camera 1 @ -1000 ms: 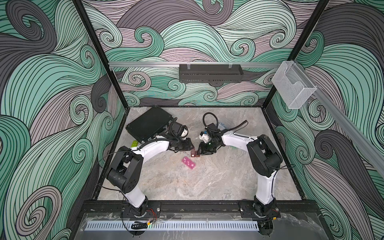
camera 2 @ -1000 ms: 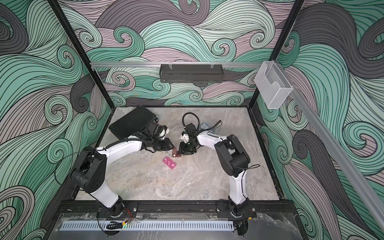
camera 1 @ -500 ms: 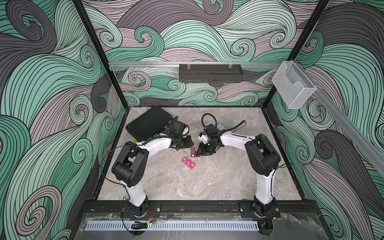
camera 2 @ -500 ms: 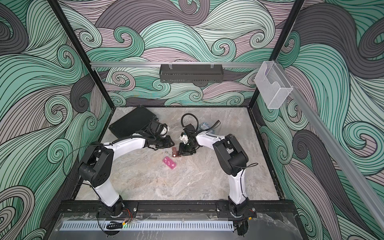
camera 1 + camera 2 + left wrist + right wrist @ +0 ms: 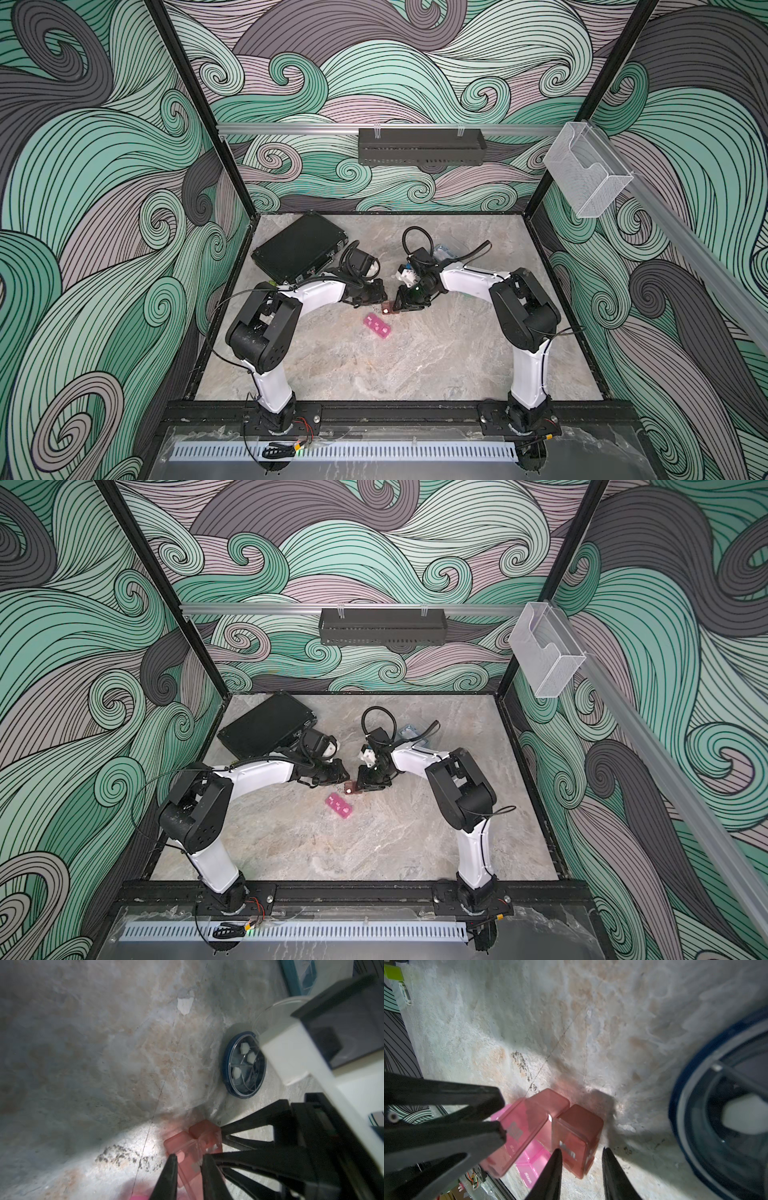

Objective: Close pillboxes
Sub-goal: Close the lid on the pillbox.

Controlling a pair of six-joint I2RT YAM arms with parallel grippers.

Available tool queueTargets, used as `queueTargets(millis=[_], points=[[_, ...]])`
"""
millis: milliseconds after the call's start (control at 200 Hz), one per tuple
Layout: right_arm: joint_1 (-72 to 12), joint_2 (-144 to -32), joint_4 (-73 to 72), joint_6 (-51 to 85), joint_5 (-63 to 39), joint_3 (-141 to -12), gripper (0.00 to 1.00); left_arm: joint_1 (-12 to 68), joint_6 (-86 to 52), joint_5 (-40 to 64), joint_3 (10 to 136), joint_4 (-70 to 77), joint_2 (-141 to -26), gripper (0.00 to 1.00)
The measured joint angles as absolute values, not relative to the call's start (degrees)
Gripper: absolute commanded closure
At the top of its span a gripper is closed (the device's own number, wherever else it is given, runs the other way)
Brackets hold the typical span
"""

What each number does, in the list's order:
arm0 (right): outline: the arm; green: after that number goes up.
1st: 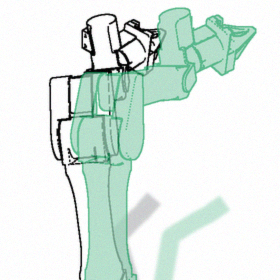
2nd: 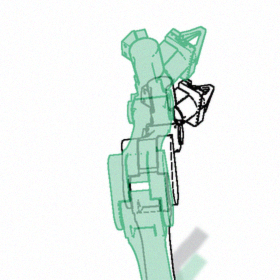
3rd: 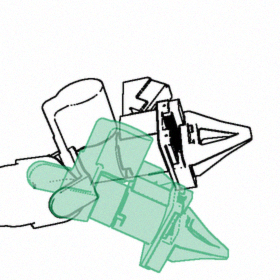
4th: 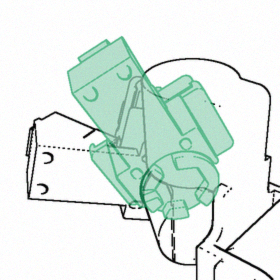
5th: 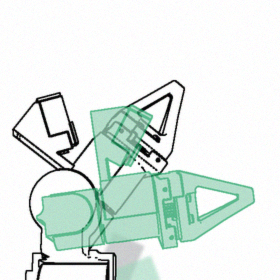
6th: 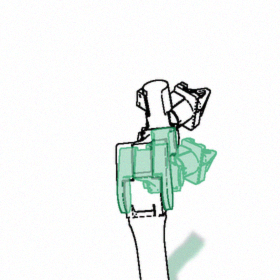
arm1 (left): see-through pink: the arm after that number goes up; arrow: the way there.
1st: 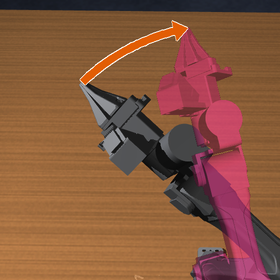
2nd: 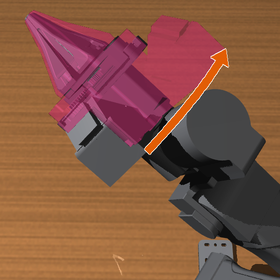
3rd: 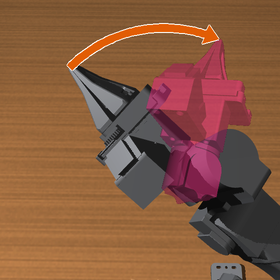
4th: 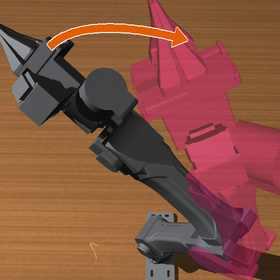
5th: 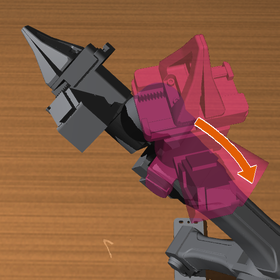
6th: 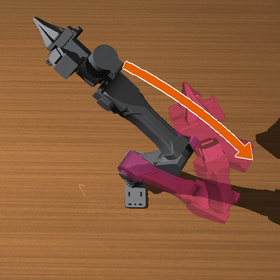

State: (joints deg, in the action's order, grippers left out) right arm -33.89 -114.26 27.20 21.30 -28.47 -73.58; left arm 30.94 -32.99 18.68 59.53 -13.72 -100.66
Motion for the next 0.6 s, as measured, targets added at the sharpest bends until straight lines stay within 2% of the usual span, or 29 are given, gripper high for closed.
queueTargets(millis=[300, 595], points=[[-33.98, -114.61, 27.33, 21.65, -28.45, -74.22, 0.67, 31.55, -32.51, 18.41, 58.02, -14.24, -100.62, 0.73], [-34.06, -114.78, 27.29, 21.76, -28.45, -74.35, 0.67, 32.91, -32.4, 18.13, 58.02, -14.46, -100.71, 0.75]])
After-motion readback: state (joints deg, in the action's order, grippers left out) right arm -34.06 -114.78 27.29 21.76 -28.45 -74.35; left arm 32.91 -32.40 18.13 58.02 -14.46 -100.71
